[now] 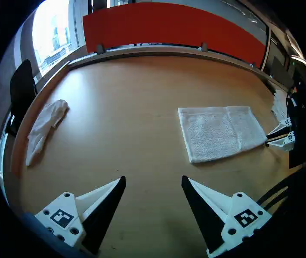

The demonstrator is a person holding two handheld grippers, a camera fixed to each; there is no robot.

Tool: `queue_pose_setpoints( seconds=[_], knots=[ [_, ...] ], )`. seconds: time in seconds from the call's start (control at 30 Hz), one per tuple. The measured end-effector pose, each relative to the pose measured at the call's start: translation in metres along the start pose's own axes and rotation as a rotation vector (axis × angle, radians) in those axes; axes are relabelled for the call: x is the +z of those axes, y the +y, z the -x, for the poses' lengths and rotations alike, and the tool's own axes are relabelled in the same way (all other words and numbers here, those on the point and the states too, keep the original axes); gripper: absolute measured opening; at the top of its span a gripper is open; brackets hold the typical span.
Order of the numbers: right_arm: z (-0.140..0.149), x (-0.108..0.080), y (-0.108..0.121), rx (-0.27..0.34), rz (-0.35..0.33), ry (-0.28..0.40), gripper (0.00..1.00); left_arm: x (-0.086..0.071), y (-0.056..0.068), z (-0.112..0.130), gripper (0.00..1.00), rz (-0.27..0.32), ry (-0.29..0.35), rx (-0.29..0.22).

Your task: Fold towel

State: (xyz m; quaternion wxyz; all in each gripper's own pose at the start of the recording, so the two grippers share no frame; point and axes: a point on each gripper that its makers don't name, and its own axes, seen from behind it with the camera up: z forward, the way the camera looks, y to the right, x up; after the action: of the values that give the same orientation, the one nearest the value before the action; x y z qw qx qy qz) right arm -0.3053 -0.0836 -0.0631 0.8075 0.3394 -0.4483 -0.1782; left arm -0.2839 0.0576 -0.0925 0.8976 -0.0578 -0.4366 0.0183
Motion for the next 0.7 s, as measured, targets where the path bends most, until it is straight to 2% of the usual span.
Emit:
queue_pose_setpoints(
  seconds=[0.27, 0.47, 0.7],
  knots=[
    [-0.003, 0.000, 0.001, 0.008, 0.007, 0.013, 0.04, 0.000, -0.001, 0.001, 0.96, -0.002, -0.001, 0.004],
    [-0.009, -0.004, 0.001, 0.022, 0.007, 0.027, 0.04, 0.000, -0.002, 0.000, 0.96, -0.004, -0.002, 0.010],
    [-0.031, -0.018, 0.004, 0.006, 0.034, 0.073, 0.04, 0.000, -0.005, -0.002, 0.96, -0.007, 0.002, 0.011]
  ],
)
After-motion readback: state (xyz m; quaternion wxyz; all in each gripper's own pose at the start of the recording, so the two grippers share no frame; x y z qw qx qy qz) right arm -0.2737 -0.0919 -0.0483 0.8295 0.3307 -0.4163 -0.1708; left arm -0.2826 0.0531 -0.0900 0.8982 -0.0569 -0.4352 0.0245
